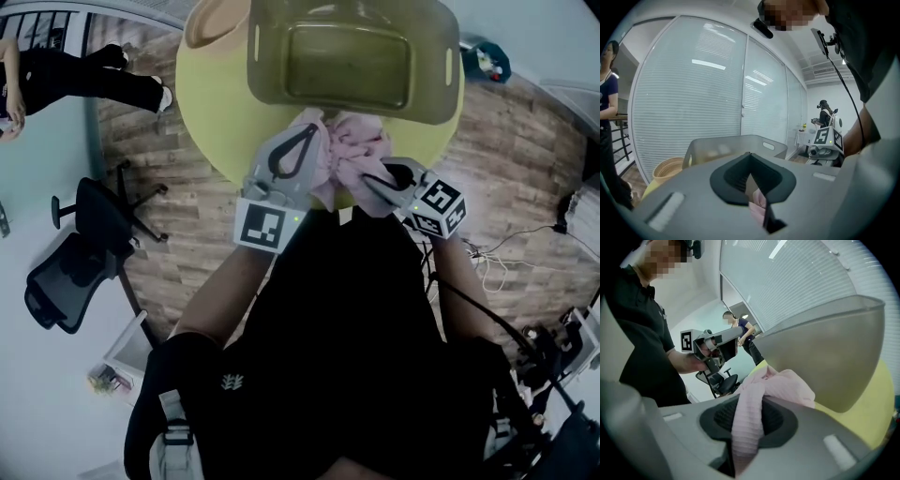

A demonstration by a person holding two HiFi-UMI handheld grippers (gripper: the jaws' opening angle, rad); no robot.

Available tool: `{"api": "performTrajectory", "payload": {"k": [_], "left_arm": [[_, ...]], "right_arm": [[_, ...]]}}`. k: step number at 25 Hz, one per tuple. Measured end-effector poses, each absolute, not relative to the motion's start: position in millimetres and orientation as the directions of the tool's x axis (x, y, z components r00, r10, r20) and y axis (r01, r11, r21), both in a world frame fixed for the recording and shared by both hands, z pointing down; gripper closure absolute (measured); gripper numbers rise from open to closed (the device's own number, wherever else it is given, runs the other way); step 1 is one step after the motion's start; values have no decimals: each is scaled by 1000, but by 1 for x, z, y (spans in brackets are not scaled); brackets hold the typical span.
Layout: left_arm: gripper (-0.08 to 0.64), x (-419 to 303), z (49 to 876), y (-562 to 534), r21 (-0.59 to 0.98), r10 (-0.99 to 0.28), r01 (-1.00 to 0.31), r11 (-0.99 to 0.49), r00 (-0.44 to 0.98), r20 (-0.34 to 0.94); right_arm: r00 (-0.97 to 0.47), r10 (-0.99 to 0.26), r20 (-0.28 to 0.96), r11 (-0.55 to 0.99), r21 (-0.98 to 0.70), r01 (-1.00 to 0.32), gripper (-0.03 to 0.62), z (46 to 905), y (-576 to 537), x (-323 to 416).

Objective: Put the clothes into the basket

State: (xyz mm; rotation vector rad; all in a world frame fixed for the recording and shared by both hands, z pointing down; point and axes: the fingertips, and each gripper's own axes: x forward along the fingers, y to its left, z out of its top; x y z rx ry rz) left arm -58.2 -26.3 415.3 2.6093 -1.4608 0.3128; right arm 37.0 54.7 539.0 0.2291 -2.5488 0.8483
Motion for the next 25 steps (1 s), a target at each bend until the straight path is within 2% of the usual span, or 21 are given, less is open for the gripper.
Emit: {"api": "performTrajectory", "payload": {"k": [14,25], "left_arm": [[555,-95,346,-10,-8,-873,-879,-477,472,120],[555,-118,309,-10,-26,-900,-901,-433,430,66]], "right_arm": [[-944,4,330,855,-491,-168,495,423,62,2],[-966,-17,258,890,-436,-132,498,358,47,-6]]}}
